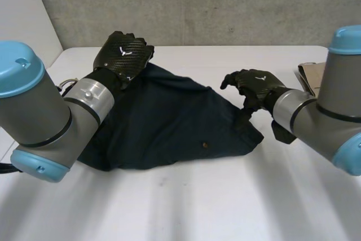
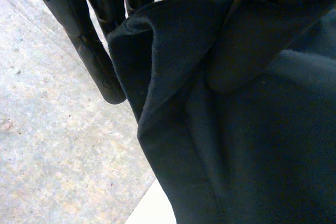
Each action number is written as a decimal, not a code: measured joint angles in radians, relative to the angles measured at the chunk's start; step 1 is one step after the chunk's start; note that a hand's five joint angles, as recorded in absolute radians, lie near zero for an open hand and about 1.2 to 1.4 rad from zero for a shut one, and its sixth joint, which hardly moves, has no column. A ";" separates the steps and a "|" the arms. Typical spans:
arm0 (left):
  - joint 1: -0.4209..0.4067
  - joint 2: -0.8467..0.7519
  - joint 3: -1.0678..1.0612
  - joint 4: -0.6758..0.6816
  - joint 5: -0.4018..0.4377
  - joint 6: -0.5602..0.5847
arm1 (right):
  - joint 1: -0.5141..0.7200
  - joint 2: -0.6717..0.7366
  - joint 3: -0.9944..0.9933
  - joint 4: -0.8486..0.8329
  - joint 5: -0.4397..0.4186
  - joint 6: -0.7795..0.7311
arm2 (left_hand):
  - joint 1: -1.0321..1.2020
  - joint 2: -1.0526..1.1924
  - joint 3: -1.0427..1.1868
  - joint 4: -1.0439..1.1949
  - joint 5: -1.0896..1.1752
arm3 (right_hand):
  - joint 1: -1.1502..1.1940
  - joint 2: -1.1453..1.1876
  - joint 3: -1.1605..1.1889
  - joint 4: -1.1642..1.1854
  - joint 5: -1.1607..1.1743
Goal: Fold the laundry.
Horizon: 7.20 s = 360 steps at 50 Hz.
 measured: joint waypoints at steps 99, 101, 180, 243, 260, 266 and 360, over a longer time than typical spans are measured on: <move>0.053 -0.141 0.441 0.592 -0.210 0.051 | 0.037 0.160 -0.626 -0.658 0.150 -0.265 | 0.000 0.001 0.001 0.004 0.000 | 0.652 0.780 0.789 0.818 0.788; 0.053 -0.120 0.414 0.603 -0.217 0.037 | 0.036 0.152 -0.612 -0.673 0.149 -0.257 | 0.000 0.001 0.001 0.004 0.000 | 0.652 0.780 0.789 0.818 0.788; -0.073 0.170 -0.542 -0.201 -0.345 -0.086 | -0.055 -0.218 0.618 -0.118 -0.019 -0.559 | -0.021 -0.089 -0.086 -0.089 -0.029 | 0.127 0.125 0.133 0.150 0.145; 0.033 -0.256 0.464 0.278 -0.340 0.095 | 0.015 0.283 -0.776 -0.004 0.151 -0.400 | -0.011 0.000 0.000 0.004 0.015 | 0.629 0.784 0.788 0.819 0.789; 0.036 -0.098 0.285 0.392 -0.349 -0.012 | 0.036 0.175 -0.601 -0.363 0.172 -0.395 | -0.011 0.000 0.000 0.004 0.015 | 0.629 0.784 0.800 0.819 0.794; 0.025 -0.091 0.053 0.328 -0.348 -0.029 | 0.036 0.174 -0.361 -0.333 0.154 -0.410 | -0.011 0.000 0.001 0.004 0.015 | 0.629 0.784 0.800 0.819 0.794; 0.171 -0.775 0.781 -0.376 0.122 -0.230 | -0.042 -0.194 0.590 -0.009 0.013 -0.733 | -0.600 -0.638 -0.629 -0.639 -0.577 | 0.648 0.784 0.800 0.819 0.794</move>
